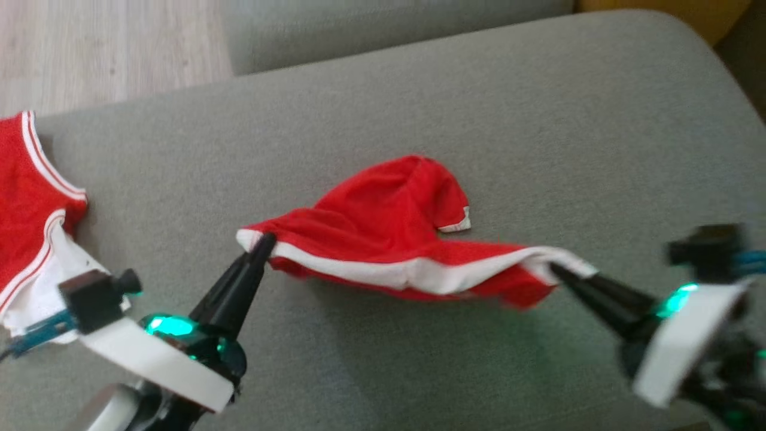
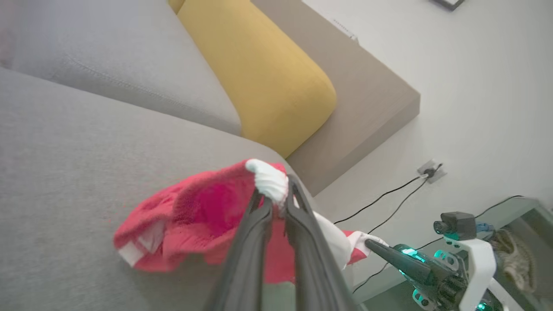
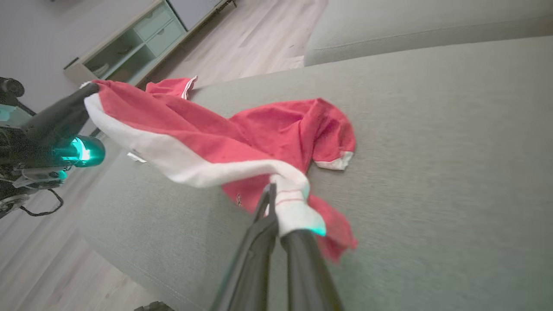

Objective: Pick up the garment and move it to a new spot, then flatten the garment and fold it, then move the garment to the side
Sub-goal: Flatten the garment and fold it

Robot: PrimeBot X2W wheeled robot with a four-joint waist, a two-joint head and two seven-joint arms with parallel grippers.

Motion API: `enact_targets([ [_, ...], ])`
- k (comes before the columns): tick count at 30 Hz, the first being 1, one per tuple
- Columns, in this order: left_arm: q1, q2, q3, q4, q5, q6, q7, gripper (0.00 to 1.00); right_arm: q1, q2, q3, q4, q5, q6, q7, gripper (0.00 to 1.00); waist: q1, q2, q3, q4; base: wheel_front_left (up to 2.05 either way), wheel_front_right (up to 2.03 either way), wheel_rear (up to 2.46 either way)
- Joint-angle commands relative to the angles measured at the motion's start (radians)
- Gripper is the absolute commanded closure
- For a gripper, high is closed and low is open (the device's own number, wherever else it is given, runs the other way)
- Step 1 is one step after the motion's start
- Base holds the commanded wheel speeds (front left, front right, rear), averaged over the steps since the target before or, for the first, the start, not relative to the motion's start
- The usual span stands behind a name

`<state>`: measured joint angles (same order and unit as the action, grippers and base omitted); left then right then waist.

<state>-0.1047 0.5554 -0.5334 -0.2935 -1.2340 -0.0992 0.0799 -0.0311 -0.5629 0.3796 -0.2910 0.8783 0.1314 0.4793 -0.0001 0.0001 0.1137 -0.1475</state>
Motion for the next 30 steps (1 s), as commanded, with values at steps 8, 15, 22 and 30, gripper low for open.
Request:
enact_targets([
  [8, -0.017, 0.037, 0.101, -0.297, -0.125, 0.087, 0.038, 1.00, 0.109, -0.211, -0.215, -0.294, 0.198, -0.001, 0.185, 1.00, 0.0001, -0.0001, -0.036, -0.016, 0.00, 0.00, 0.00],
  [15, -0.121, 0.026, 0.145, -0.410, -0.187, 0.210, 0.093, 1.00, 0.103, -0.271, -0.380, -0.414, 0.331, -0.001, 0.234, 1.00, 0.0001, -0.0001, -0.021, 0.003, 0.00, 0.00, 0.00],
  [22, -0.443, 0.030, 0.184, -0.275, -0.198, 0.378, 0.218, 1.00, -0.016, -0.362, -0.516, -0.398, 0.453, -0.001, 0.295, 1.00, 0.0001, -0.0001, 0.022, 0.034, 0.00, 0.00, 0.00],
  [30, -0.791, -0.011, 0.100, 0.014, -0.102, 0.387, 0.307, 1.00, -0.475, -0.268, -0.332, -0.195, 0.296, -0.001, 0.209, 1.00, 0.0001, -0.0001, 0.166, 0.078, 0.00, 0.00, 0.00],
])
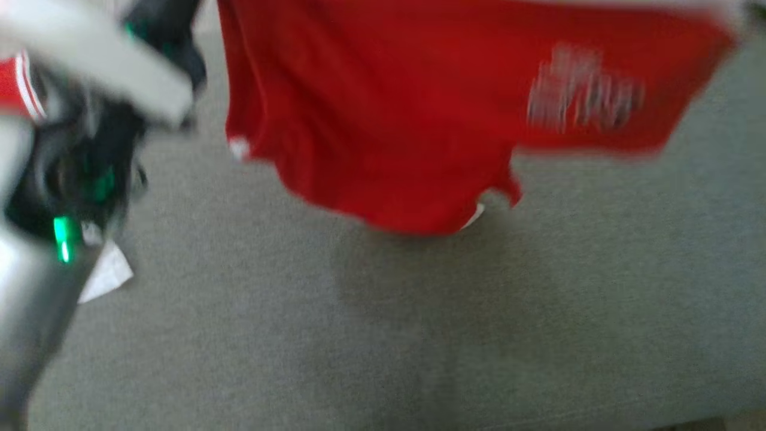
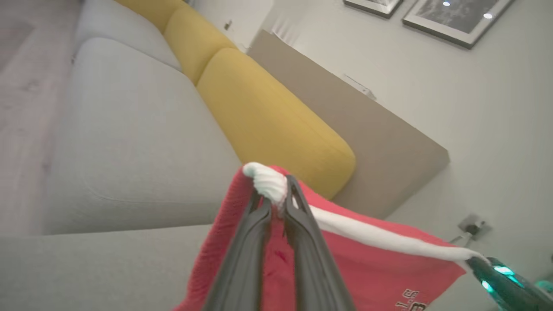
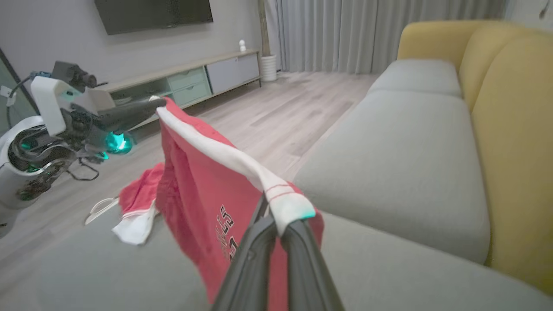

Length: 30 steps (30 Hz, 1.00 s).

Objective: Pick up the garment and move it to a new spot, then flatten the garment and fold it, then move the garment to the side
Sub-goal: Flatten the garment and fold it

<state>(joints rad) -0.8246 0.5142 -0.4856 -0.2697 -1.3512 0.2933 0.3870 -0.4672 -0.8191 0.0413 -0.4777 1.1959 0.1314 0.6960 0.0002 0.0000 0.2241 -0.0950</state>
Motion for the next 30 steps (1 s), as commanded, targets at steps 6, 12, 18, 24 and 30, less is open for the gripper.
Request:
enact_targets([
  [6, -0.385, -0.067, 0.005, 0.345, 0.164, -0.076, -0.075, 1.00, -0.575, 0.273, 0.210, 0.345, -0.385, -0.001, -0.138, 1.00, -0.0002, 0.0000, 0.197, 0.066, 0.00, 0.00, 0.00],
  [12, -0.654, -0.163, -0.006, 0.649, 0.324, -0.212, -0.320, 1.00, -0.929, 0.469, 0.245, 0.699, -0.688, -0.001, -0.398, 1.00, -0.0002, 0.0000, 0.311, 0.092, 0.00, 0.00, 0.00],
  [18, -0.744, -0.232, -0.039, 0.846, 0.415, -0.338, -0.538, 1.00, -1.021, 0.533, 0.277, 0.880, -0.784, -0.001, -0.607, 1.00, -0.0002, 0.0000, 0.375, 0.105, 0.00, 0.00, 0.00],
  [24, -0.523, -0.276, -0.100, 0.849, 0.362, -0.415, -0.604, 1.00, -0.814, 0.435, 0.485, 0.855, -0.651, -0.001, -0.671, 1.00, -0.0002, 0.0000, 0.337, 0.108, 0.00, 0.00, 0.00],
  [30, -0.211, -0.227, -0.181, 0.681, 0.297, -0.423, -0.610, 1.00, -0.558, 0.235, 0.645, 0.669, -0.507, -0.001, -0.649, 1.00, -0.0002, 0.0000, 0.250, 0.114, 0.00, 0.00, 0.00],
])
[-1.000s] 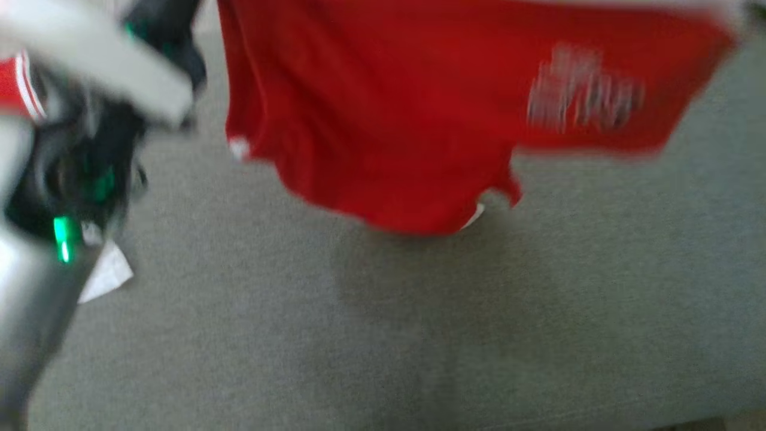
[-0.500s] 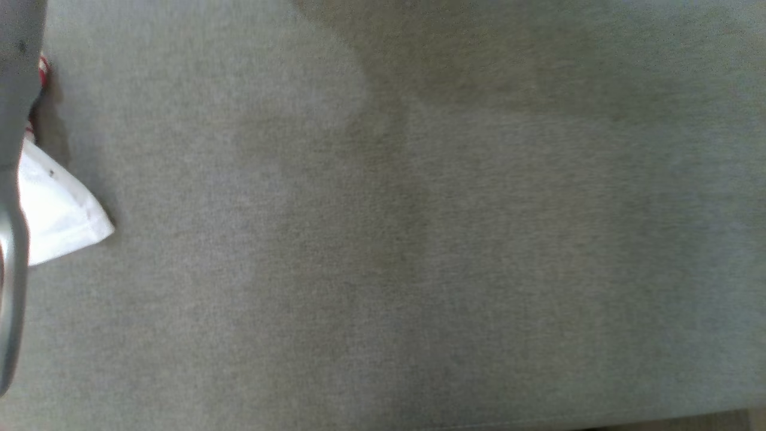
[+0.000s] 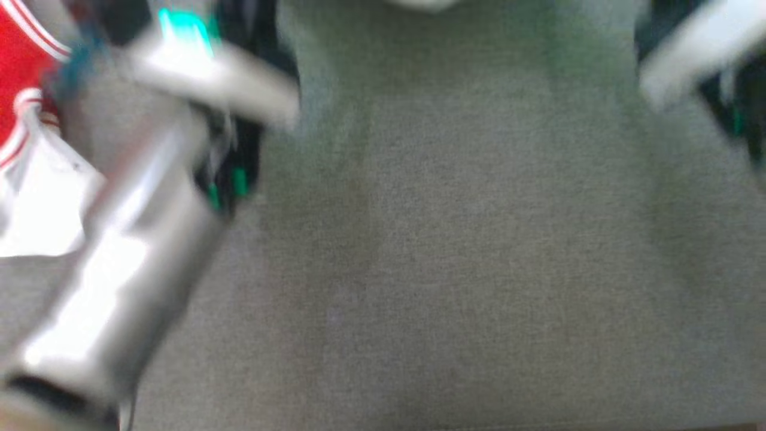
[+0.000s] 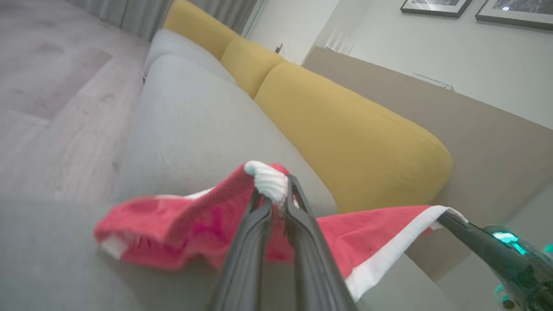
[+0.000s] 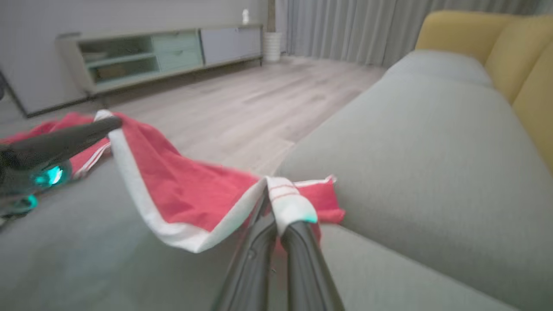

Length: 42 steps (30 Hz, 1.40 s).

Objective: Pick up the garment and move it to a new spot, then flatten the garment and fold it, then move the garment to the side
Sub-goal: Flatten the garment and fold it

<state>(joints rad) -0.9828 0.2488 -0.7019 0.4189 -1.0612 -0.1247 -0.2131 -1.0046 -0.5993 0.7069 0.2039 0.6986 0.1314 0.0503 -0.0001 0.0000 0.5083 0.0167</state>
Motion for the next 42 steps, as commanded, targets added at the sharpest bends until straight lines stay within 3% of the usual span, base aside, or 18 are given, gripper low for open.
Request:
enact_targets([
  [1, 0.011, 0.057, 0.026, -0.049, -0.010, -0.005, -0.007, 1.00, 0.030, -0.030, 0.009, -0.062, 0.016, -0.001, 0.008, 1.00, 0.0001, 0.0000, -0.055, 0.004, 0.00, 0.00, 0.00],
  [5, 0.250, 0.128, -0.004, -0.207, -0.057, 0.014, -0.004, 1.00, 0.244, -0.206, 0.055, -0.239, 0.132, -0.001, 0.030, 1.00, 0.0001, 0.0000, -0.157, 0.023, 0.00, 0.00, 0.00],
  [13, 0.696, 0.252, -0.019, -0.545, -0.190, 0.152, -0.003, 1.00, 0.629, -0.468, 0.046, -0.524, 0.272, -0.001, 0.057, 1.00, 0.0001, 0.0000, -0.332, 0.028, 0.00, 0.00, 0.00],
  [19, 0.959, 0.343, 0.007, -0.779, -0.244, 0.246, -0.027, 1.00, 0.889, -0.659, 0.004, -0.675, 0.396, -0.001, 0.057, 1.00, 0.0001, 0.0000, -0.357, 0.037, 0.00, 0.00, 0.00],
  [23, 1.036, 0.362, 0.026, -0.896, -0.271, 0.256, -0.034, 1.00, 0.975, -0.745, -0.067, -0.717, 0.448, -0.001, 0.022, 1.00, 0.0001, 0.0000, -0.319, 0.050, 0.00, 0.00, 0.00],
  [27, 1.013, 0.358, 0.058, -0.909, -0.292, 0.256, -0.031, 1.00, 0.949, -0.751, -0.143, -0.744, 0.456, -0.001, 0.042, 1.00, 0.0001, 0.0000, -0.260, 0.072, 0.00, 0.00, 0.00],
  [33, 0.853, 0.308, 0.084, -0.830, -0.316, 0.244, 0.023, 1.00, 0.760, -0.693, -0.207, -0.753, 0.432, -0.001, 0.208, 1.00, 0.0001, 0.0000, -0.154, 0.144, 0.00, 0.00, 0.00],
  [37, 0.708, 0.230, 0.080, -0.716, -0.342, 0.240, 0.072, 1.00, 0.572, -0.614, -0.195, -0.703, 0.412, -0.001, 0.346, 1.00, 0.0001, 0.0000, -0.093, 0.198, 0.00, 0.00, 0.00],
  [42, 0.547, 0.136, 0.053, -0.550, -0.324, 0.246, 0.108, 1.00, 0.330, -0.462, -0.118, -0.566, 0.358, -0.001, 0.461, 1.00, 0.0001, 0.0000, -0.025, 0.248, 0.00, 0.00, 0.00],
])
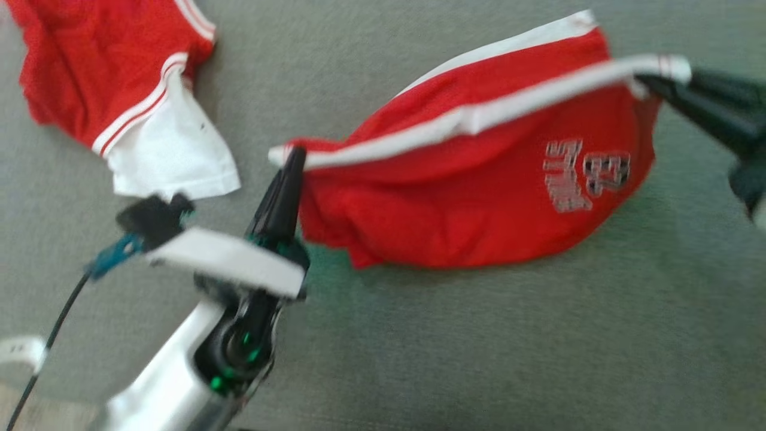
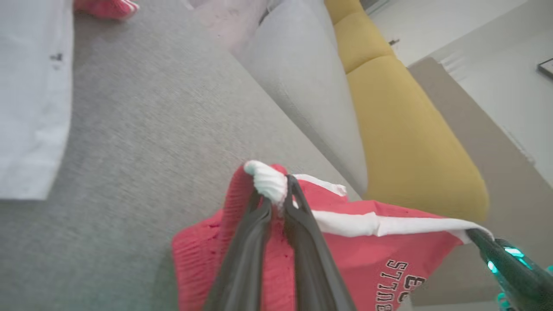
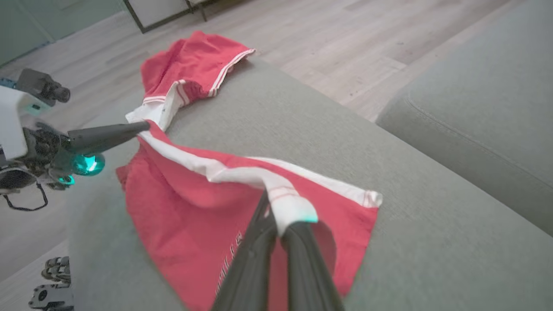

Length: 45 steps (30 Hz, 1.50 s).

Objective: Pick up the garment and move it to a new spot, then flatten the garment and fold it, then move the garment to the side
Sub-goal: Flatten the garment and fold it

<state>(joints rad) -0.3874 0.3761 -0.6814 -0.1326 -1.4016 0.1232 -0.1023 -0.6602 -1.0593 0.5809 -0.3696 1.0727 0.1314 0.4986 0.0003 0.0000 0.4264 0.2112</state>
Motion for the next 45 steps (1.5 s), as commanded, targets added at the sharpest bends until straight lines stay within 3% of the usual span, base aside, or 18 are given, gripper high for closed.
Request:
enact_targets([
  [1, -0.078, -0.004, 0.025, 0.036, 0.035, -0.001, -0.004, 1.00, -0.053, 0.028, 0.028, 0.042, -0.028, -0.001, 0.023, 1.00, -0.0003, 0.0000, 0.065, 0.061, 0.00, 0.00, 0.00],
  [7, -0.182, -0.067, -0.003, 0.175, 0.103, -0.006, -0.027, 1.00, -0.194, 0.116, 0.123, 0.197, -0.069, -0.001, 0.040, 1.00, -0.0003, 0.0000, 0.100, 0.090, 0.00, 0.00, 0.00],
  [12, -0.244, -0.126, -0.015, 0.285, 0.118, -0.026, -0.041, 1.00, -0.269, 0.138, 0.179, 0.334, -0.073, -0.001, 0.008, 1.00, -0.0003, 0.0000, 0.119, 0.103, 0.00, 0.00, 0.00],
  [17, -0.265, -0.141, -0.026, 0.343, 0.142, -0.030, -0.056, 1.00, -0.291, 0.157, 0.209, 0.415, -0.085, -0.001, -0.054, 1.00, -0.0003, 0.0000, 0.118, 0.099, 0.00, 0.00, 0.00],
  [18, -0.266, -0.141, -0.032, 0.353, 0.149, -0.030, -0.057, 1.00, -0.289, 0.163, 0.211, 0.432, -0.079, -0.001, -0.065, 0.94, -0.0003, 0.0000, 0.114, 0.098, 0.00, 0.00, 0.00],
  [19, -0.264, -0.143, -0.035, 0.362, 0.152, -0.031, -0.059, 1.00, -0.290, 0.167, 0.209, 0.450, -0.085, -0.001, -0.083, 0.73, -0.0003, 0.0000, 0.109, 0.096, 0.00, 0.00, 0.00],
  [20, -0.261, -0.146, -0.037, 0.371, 0.151, -0.030, -0.060, 0.86, -0.289, 0.173, 0.205, 0.472, -0.094, -0.001, -0.099, 0.11, -0.0003, 0.0000, 0.104, 0.095, 0.00, 0.00, 0.00],
  [21, -0.257, -0.148, -0.040, 0.378, 0.151, -0.031, -0.060, 0.82, -0.282, 0.182, 0.203, 0.498, -0.090, -0.001, -0.101, 0.00, -0.0003, 0.0000, 0.097, 0.092, 0.00, 0.00, 0.00],
  [22, -0.249, -0.148, -0.043, 0.391, 0.149, -0.031, -0.059, 0.73, -0.279, 0.198, 0.188, 0.548, -0.087, -0.001, -0.096, 0.00, -0.0003, 0.0000, 0.086, 0.084, 0.00, 0.00, 0.00],
  [25, -0.237, -0.141, -0.041, 0.409, 0.146, -0.030, -0.060, 0.62, -0.278, 0.221, 0.157, 0.610, -0.092, -0.001, -0.083, 0.00, -0.0003, 0.0000, 0.063, 0.068, 0.00, 0.00, 0.00],
  [26, -0.233, -0.138, -0.040, 0.414, 0.145, -0.029, -0.060, 0.52, -0.275, 0.231, 0.145, 0.625, -0.087, -0.001, -0.073, 0.00, -0.0003, 0.0000, 0.055, 0.063, 0.00, 0.00, 0.00],
  [27, -0.228, -0.135, -0.039, 0.419, 0.143, -0.028, -0.059, 0.33, -0.272, 0.238, 0.137, 0.628, -0.083, -0.001, -0.067, 0.00, -0.0003, 0.0000, 0.046, 0.057, 0.00, 0.00, 0.00],
  [28, -0.219, -0.128, -0.036, 0.424, 0.139, -0.024, -0.060, 0.00, -0.261, 0.247, 0.111, 0.637, -0.060, -0.001, -0.053, 0.00, -0.0003, 0.0000, 0.030, 0.047, 0.00, 0.00, 0.00],
  [32, -0.201, -0.113, -0.036, 0.410, 0.151, -0.016, -0.073, 0.00, -0.219, 0.250, 0.060, 0.647, -0.044, -0.001, -0.042, 0.00, -0.0003, 0.0000, -0.005, 0.033, 0.00, 0.00, 0.00],
  [36, -0.187, -0.071, -0.052, 0.367, 0.258, 0.015, -0.127, 0.00, -0.164, 0.279, 0.010, 0.665, -0.085, -0.001, -0.058, 0.00, -0.0003, 0.0000, -0.040, 0.022, 0.00, 0.00, 0.00],
  [42, -0.124, -0.059, -0.018, 0.235, 0.540, 0.107, -0.159, 0.00, -0.082, 0.413, -0.071, 0.696, -0.191, -0.001, 0.005, 0.00, -0.0003, 0.0000, -0.057, 0.023, 0.00, 0.00, 0.00],
  [45, -0.079, -0.088, 0.019, 0.185, 0.620, 0.113, -0.159, 0.00, -0.064, 0.464, -0.108, 0.701, -0.234, -0.001, 0.036, 0.00, -0.0003, 0.0000, -0.050, 0.029, 0.00, 0.00, 0.00],
])
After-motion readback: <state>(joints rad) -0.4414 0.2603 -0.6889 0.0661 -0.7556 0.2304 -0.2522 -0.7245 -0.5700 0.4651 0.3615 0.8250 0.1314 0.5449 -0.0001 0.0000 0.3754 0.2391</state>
